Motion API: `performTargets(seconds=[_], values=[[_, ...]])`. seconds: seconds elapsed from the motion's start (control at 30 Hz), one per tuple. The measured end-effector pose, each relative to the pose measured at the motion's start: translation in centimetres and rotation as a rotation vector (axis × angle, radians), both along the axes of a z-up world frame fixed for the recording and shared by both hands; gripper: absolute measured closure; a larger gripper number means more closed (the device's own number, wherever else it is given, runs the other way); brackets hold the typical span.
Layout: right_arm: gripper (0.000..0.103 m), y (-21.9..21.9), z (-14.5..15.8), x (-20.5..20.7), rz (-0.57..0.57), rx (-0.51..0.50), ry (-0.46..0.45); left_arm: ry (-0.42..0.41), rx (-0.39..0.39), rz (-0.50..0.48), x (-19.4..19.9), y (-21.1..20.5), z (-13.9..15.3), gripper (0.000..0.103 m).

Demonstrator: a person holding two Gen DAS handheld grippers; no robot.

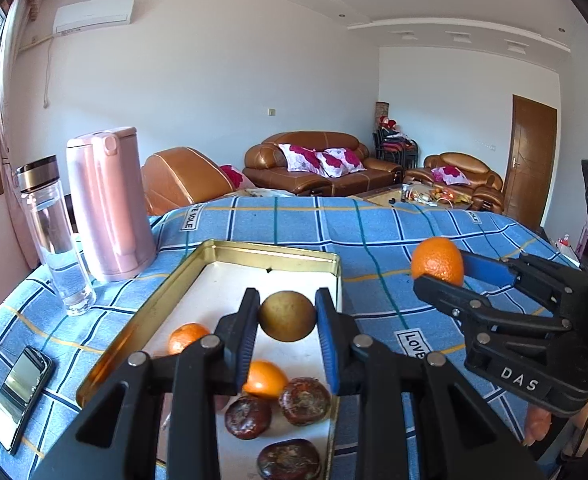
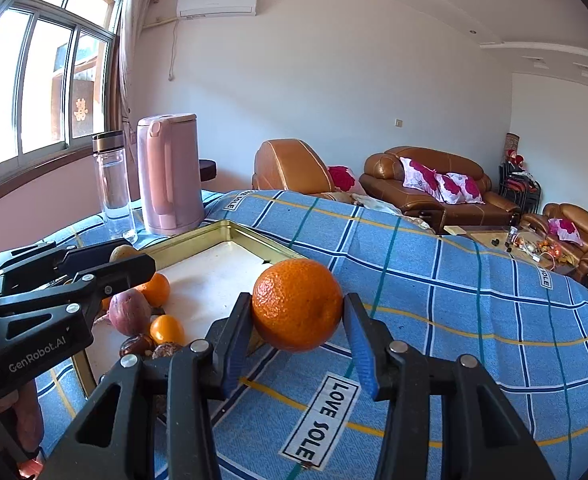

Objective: Organize fruits
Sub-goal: 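Carry the orange and yellow fruit over the tin tray with both grippers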

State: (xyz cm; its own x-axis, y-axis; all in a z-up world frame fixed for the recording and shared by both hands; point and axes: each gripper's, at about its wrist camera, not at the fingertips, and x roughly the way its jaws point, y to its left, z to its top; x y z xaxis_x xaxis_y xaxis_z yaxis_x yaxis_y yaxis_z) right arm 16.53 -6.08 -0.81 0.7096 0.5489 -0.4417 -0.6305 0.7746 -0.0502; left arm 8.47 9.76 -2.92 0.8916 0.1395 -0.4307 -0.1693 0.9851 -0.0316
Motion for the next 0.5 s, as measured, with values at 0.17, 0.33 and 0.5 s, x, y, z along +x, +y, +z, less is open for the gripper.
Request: performTargets(seconds=[0.17,0.33,0.5], values=[[0.056,1.8,-0.2,-0.5,0.031,-0.007,-0.003,-0.003,0.0,0.03,-0.7,1.7,0.0,0.073],[0.056,3.2,-0.2,-0.8,0.057,-0.016,-0.006,-0.001,-0.008,0.054,-1.0,2.8,-0.3,0.074],[0.056,4.2,-0.2,-1.1,0.074,-0.023,-0.006,0.007,-0.013,0.067,-1.2,3.6,-0.6,0.073]])
